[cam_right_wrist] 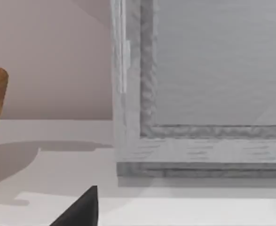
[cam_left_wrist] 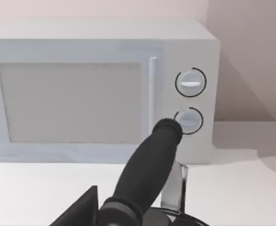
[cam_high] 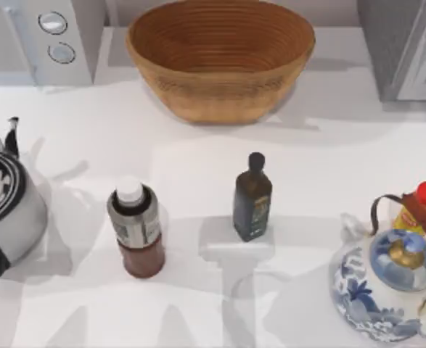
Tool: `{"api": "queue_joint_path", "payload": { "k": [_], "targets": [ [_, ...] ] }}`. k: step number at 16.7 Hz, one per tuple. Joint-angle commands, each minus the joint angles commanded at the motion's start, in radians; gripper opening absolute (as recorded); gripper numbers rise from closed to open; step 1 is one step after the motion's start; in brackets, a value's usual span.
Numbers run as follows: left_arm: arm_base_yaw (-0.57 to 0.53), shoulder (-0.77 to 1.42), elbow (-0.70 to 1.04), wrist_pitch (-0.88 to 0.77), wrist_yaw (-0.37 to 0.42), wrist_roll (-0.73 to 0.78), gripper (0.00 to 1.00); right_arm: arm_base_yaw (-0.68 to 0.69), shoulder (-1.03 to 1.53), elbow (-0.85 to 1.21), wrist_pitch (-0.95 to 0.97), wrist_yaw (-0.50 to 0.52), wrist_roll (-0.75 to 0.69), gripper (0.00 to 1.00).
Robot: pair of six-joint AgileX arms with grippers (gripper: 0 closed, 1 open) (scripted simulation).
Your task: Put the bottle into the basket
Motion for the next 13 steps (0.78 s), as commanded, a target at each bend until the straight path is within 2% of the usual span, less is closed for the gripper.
{"api": "queue_joint_path", "payload": {
  "k": [3,5,8,13],
  "targets": [
    [-0.004,0.013,0.001,0.005,0.011,0.005,1.00,0.000,0.000,0.000,0.000,0.000,0.000,1.00],
    [-0.021,0.067,0.003,0.027,0.048,0.027,1.00,0.000,0.000,0.000,0.000,0.000,0.000,1.00],
    [-0.065,0.224,0.024,0.118,0.144,0.084,1.00,0.000,0.000,0.000,0.000,0.000,0.000,1.00],
    [-0.142,0.570,0.090,0.399,0.342,0.177,1.00,0.000,0.000,0.000,0.000,0.000,0.000,1.00]
  ]
}}
